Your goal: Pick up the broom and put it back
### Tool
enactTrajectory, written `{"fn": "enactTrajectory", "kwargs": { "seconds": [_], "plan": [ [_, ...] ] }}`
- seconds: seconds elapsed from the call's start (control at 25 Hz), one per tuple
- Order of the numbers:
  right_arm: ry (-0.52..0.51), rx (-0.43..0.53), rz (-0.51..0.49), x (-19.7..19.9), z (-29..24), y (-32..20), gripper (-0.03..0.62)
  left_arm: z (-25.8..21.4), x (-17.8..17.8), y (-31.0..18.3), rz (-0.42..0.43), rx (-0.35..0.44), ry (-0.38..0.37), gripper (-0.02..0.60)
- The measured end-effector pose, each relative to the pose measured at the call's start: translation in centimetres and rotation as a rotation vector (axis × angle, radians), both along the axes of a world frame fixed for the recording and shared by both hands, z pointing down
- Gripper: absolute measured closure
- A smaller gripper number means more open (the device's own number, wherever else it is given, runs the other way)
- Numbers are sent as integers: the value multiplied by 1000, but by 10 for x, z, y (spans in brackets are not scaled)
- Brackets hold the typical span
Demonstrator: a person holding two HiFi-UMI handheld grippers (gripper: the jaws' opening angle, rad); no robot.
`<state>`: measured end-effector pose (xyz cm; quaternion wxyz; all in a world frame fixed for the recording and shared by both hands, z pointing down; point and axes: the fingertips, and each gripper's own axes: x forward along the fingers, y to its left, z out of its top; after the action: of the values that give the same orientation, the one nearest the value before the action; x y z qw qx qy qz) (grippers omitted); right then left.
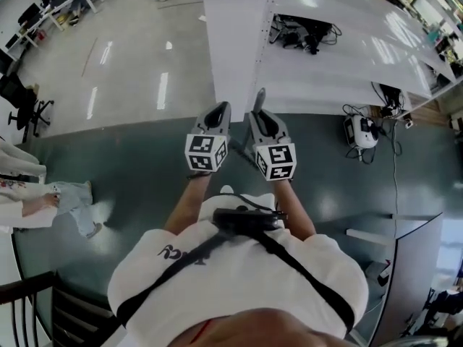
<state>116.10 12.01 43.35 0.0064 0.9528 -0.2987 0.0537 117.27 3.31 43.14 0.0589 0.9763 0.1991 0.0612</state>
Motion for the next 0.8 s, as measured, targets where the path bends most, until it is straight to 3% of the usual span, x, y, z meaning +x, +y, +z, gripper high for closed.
{"fn": "enactTrajectory", "kwargs": {
  "seconds": [0.32, 0.8],
  "plan": [
    [-69, -37, 21, 100, 33, -38, 510, 37, 90, -44, 6, -7, -88, 569],
    [-243, -134, -50, 178, 165, -78, 510, 156, 144, -98, -96, -19, -253, 569]
  ]
}}
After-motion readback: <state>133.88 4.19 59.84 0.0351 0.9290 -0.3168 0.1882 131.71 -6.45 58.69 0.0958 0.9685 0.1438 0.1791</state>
